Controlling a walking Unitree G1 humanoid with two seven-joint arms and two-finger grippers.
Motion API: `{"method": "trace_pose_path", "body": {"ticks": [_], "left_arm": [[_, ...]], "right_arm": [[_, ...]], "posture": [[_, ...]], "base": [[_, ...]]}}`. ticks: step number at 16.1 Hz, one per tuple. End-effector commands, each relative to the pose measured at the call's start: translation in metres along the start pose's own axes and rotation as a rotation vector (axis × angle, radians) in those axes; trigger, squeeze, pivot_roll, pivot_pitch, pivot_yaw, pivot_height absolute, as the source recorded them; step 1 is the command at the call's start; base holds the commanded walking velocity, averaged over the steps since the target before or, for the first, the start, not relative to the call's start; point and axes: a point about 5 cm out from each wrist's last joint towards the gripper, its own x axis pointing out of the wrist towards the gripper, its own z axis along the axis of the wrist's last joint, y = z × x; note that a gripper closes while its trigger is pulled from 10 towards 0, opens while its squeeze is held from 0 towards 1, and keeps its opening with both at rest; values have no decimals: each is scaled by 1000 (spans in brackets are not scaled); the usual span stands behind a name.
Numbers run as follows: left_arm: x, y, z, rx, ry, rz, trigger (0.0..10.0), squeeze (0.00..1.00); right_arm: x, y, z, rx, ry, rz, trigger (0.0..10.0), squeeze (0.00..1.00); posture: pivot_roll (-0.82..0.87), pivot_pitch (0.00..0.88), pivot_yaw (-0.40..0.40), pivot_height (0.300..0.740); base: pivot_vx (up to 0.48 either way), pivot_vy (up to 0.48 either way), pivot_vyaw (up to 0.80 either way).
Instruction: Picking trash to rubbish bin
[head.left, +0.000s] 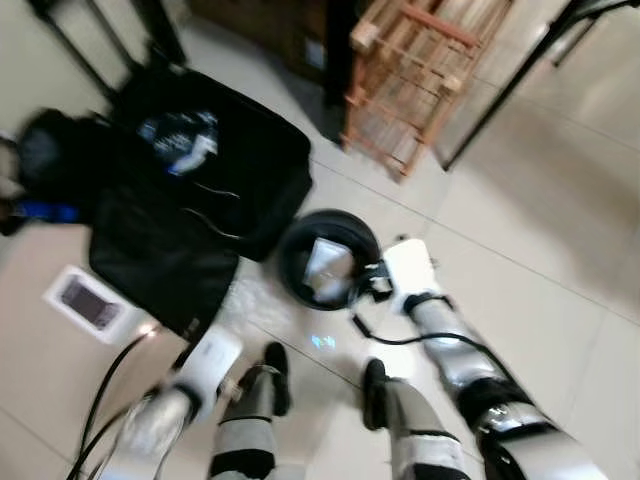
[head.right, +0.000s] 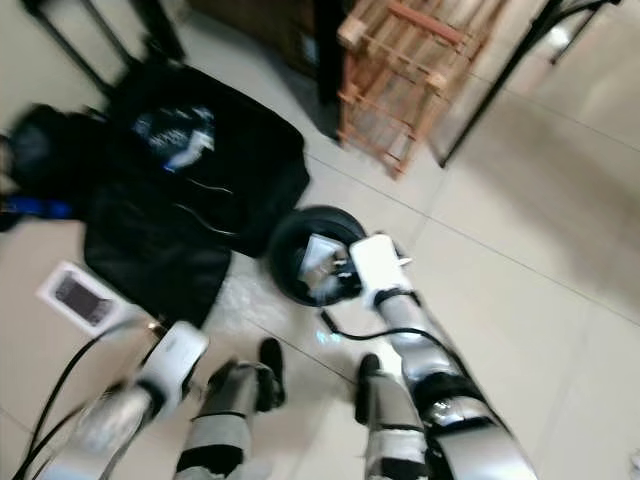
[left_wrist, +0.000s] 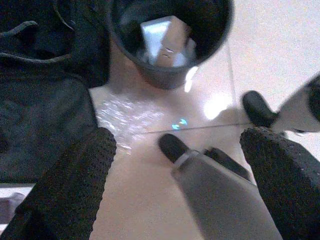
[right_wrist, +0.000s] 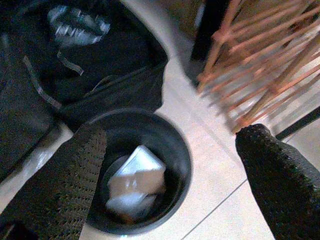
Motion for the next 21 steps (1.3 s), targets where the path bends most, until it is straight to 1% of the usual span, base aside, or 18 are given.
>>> {"method": "trace_pose_path", "body": {"ticks": [1, 2, 3, 4, 5, 6, 7, 9, 10, 11, 12, 13, 14, 15, 16, 17, 18, 21], "left_arm": [[2, -5, -13, 5, 41, -6, 10000, 0], [13, 2, -4, 17, 10, 34, 10000, 0], [19, 6, 0, 15, -4, 62, 10000, 0], [27, 11, 5, -14, -21, 96, 10000, 0], [32, 15, 11, -32, -45, 122, 10000, 0], [36, 18, 19, -54, -82, 139, 10000, 0], [40, 16, 28, -72, -121, 140, 10000, 0], [49, 8, 49, -101, -201, 137, 10000, 0], [54, 2, 58, -134, -233, 134, 10000, 0], [57, -1, 62, -146, -252, 137, 10000, 0], [60, -3, 68, -164, -270, 141, 10000, 0], [64, -4, 73, -176, -282, 144, 10000, 0], [67, -5, 77, -194, -291, 154, 10000, 0], [68, -5, 79, -202, -297, 157, 10000, 0], [69, -5, 81, -208, -304, 160, 10000, 0], [70, -5, 85, -217, -315, 161, 10000, 0], [71, -5, 85, -218, -317, 161, 10000, 0], [73, -6, 92, -216, -340, 160, 10000, 0]], "right_arm": [[-10, -3, -10, 15, 11, -24, 10000, 231], [-17, -14, -7, 19, -24, -59, 10000, 122], [-21, -19, -6, 45, -37, -95, 10000, 24], [-26, -22, -3, 74, -48, -148, 10000, 0], [-30, -23, -2, 92, -48, -199, 10000, 0], [-36, -24, -1, 106, -24, -257, 10000, 0], [-43, -25, 1, 129, -24, -268, 10000, 0], [-56, -35, 9, 150, -19, -327, 10000, 0], [-63, -41, 19, 124, -31, -370, 10000, 0], [-66, -43, 25, 114, -39, -385, 10000, 0], [-68, -41, 33, 90, -62, -377, 10000, 0], [-68, -41, 39, 113, -78, -408, 10000, 0], [-68, -46, 43, 98, -75, -429, 10000, 0], [-67, -46, 47, 97, -74, -424, 10000, 0], [-68, -44, 52, 58, -79, -411, 10000, 0], [-69, -45, 48, 94, -49, -436, 10000, 0], [-69, -45, 48, 95, -44, -438, 10000, 0], [-70, -50, 46, 137, -19, -467, 10000, 0]], "posture": [[87, 303, 52, 740], [81, 269, 60, 740], [73, 247, 62, 740], [58, 205, 63, 740], [44, 178, 65, 740], [29, 159, 67, 740], [7, 128, 66, 740], [-23, 91, 59, 740], [-42, 79, 56, 740], [-55, 69, 51, 740], [-65, 61, 44, 740], [-69, 52, 35, 740], [-74, 46, 26, 740], [-76, 41, 24, 740], [-73, 36, 23, 740], [-80, 35, 22, 740], [-80, 35, 22, 740], [-79, 44, -4, 740]], "base": [[0, 0, 0], [0, 0, 0], [0, 0, 0], [0, 0, 0], [0, 0, 0], [0, 0, 0], [0, 0, 0], [0, 0, 0], [0, 0, 0], [0, 0, 0], [0, 0, 0], [0, 0, 0], [0, 0, 0], [0, 0, 0], [0, 0, 0], [0, 0, 0], [0, 0, 0], [0, 0, 0]]}}
